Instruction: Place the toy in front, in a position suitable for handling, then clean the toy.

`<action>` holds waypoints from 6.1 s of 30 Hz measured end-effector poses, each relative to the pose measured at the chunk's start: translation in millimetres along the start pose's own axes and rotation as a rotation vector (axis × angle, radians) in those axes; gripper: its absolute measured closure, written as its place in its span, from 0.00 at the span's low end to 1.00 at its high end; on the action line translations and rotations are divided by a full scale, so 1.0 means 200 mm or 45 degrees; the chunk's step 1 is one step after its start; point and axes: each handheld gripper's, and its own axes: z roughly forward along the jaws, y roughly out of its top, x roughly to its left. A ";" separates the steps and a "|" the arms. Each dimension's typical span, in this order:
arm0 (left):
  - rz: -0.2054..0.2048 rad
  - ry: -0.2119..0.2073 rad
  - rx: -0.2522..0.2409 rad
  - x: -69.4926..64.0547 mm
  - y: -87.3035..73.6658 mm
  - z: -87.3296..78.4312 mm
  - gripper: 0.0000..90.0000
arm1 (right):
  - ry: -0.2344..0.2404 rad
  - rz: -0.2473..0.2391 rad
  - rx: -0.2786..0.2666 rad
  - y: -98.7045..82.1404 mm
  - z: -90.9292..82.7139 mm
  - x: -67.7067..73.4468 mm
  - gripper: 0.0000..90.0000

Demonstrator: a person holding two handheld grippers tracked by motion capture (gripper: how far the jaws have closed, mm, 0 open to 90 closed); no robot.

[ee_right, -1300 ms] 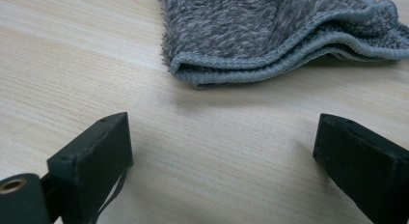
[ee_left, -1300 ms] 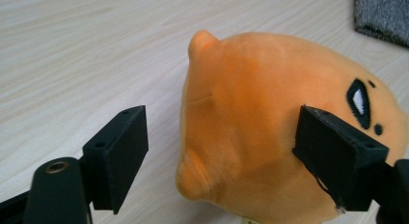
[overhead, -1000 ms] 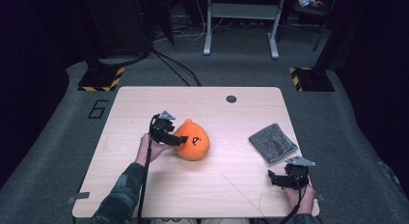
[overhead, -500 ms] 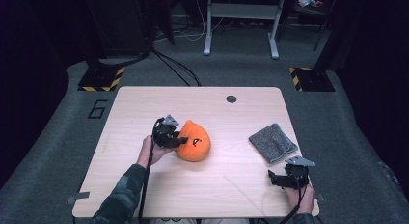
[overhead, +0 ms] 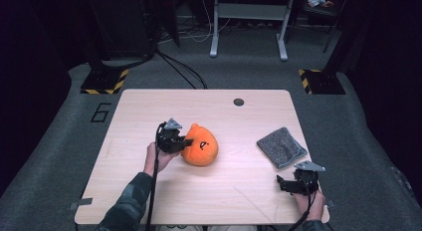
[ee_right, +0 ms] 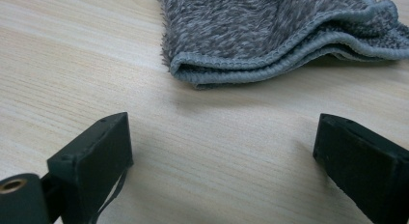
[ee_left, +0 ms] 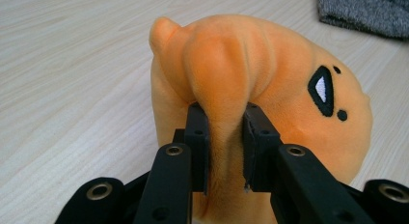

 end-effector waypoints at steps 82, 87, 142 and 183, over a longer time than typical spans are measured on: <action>-0.012 0.019 0.014 -0.08 -0.10 -0.01 0.24 | 0.000 0.006 0.004 0.00 0.00 0.00 0.06; -0.029 -0.016 0.026 -0.06 -0.12 0.00 0.28 | 0.000 0.007 0.004 0.00 0.00 0.00 0.06; 0.107 -0.017 0.057 -0.12 -0.16 0.00 0.89 | -0.060 0.075 0.230 0.45 0.30 -0.11 0.34; 0.185 0.025 0.012 -0.19 -0.13 -0.01 0.90 | 0.151 0.114 -0.034 0.51 0.10 0.02 0.81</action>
